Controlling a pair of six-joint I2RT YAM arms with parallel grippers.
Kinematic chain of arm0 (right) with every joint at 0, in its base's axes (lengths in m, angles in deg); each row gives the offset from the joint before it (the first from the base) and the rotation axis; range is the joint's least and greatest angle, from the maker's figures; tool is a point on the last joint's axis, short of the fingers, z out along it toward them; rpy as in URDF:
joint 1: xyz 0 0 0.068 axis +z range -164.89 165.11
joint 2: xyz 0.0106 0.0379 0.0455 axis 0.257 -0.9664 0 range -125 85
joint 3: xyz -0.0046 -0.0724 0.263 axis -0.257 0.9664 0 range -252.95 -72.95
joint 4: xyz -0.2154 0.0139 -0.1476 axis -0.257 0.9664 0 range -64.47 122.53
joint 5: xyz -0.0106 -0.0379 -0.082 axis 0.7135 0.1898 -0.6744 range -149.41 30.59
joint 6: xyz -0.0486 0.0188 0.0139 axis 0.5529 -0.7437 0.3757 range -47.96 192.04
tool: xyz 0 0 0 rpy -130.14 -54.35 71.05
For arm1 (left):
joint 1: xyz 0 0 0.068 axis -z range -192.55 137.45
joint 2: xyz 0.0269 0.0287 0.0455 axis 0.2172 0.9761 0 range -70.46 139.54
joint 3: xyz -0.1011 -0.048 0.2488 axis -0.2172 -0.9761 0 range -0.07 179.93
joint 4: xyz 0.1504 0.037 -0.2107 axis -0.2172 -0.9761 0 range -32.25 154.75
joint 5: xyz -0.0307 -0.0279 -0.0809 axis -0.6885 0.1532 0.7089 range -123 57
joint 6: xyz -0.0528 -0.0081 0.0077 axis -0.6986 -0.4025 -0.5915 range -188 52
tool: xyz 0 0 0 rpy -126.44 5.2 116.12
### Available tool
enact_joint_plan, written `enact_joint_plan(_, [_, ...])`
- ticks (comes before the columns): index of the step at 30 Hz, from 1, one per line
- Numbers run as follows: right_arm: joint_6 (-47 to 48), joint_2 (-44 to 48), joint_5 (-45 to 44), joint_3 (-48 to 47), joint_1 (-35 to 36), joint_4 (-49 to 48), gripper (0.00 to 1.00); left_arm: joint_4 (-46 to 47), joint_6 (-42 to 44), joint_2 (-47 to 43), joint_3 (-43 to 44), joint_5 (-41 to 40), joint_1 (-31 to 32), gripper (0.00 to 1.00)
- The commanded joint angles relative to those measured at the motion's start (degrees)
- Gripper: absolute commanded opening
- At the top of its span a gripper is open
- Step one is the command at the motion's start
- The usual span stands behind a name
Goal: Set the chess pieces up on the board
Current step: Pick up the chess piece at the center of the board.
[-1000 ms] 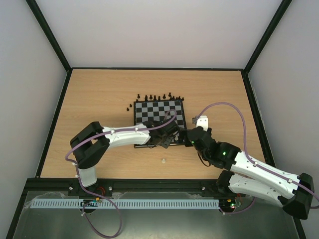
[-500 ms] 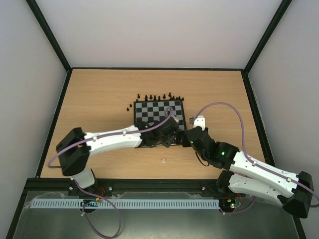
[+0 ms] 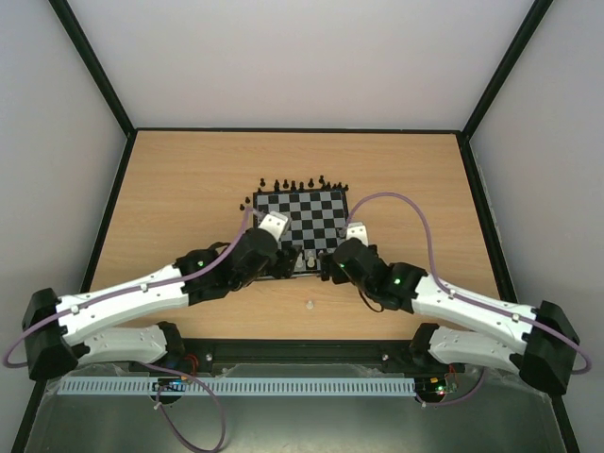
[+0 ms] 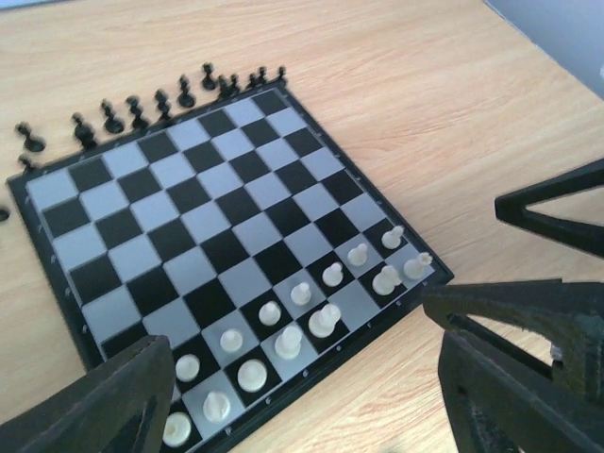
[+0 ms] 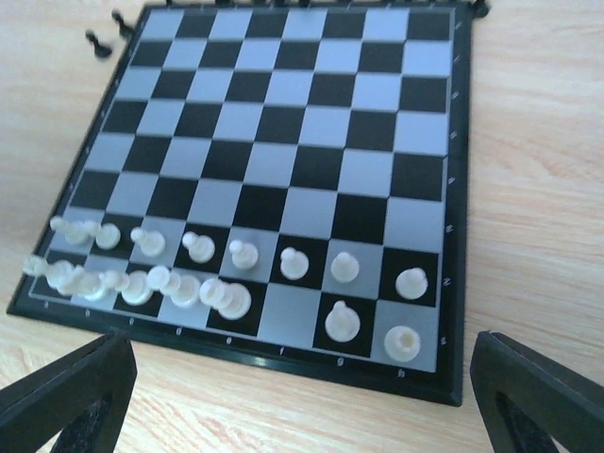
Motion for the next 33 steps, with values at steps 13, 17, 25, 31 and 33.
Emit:
enact_joint_plan(13, [-1.15, -10.67, 25.37, -3.95, 3.96, 5.05, 0.78, 8.33, -4.78, -16.26, -14.31, -8.82, -0.67, 0.99])
enact_joint_plan(17, [-1.18, -15.72, 24.94, -6.01, 7.06, 6.74, 0.66, 9.46, -4.99, -16.90, -16.75, -10.43, -0.64, 0.99])
enact_joint_plan(25, [-3.80, -28.70, 20.21, -11.41, 10.30, 12.06, 0.49, 9.19, -5.38, -16.94, -17.43, -9.86, -0.68, 0.99])
enact_joint_plan(31, [-4.83, -31.16, 19.37, -12.29, 10.92, 14.33, 0.36, 9.19, -5.39, -16.77, -17.47, -9.73, -0.64, 0.99])
enact_joint_plan(33, [-4.77, -31.27, 19.76, -12.09, 10.98, 14.18, 0.33, 9.23, -5.44, -16.57, -17.47, -9.72, -0.67, 0.99])
